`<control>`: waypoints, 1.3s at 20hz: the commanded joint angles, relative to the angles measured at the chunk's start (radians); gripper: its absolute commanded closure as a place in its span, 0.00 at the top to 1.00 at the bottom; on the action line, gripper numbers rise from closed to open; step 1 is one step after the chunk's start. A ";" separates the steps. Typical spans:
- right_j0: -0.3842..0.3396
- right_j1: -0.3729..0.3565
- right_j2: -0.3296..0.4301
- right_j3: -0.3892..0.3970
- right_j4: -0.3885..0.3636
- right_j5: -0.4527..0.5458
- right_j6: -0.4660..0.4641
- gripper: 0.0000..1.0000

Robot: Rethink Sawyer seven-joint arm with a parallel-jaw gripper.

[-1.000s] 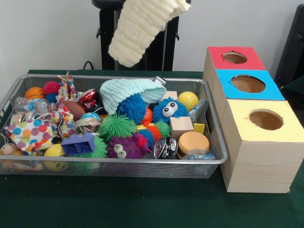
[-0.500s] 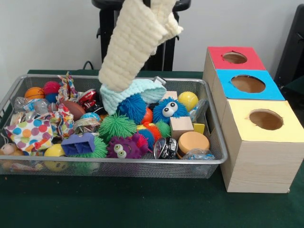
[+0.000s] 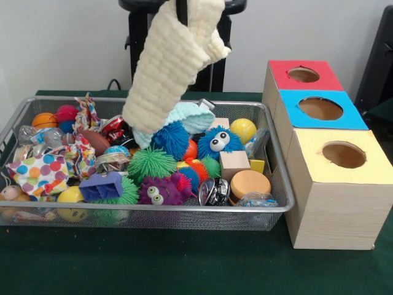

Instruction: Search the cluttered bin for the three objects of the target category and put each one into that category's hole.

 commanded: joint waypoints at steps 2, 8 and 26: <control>-0.025 0.042 0.018 -0.032 -0.054 -0.013 -0.149 0.00; -0.023 0.035 0.016 -0.021 -0.050 -0.025 -0.142 0.00; 0.013 -0.221 -0.004 0.379 0.032 -0.160 -0.145 0.00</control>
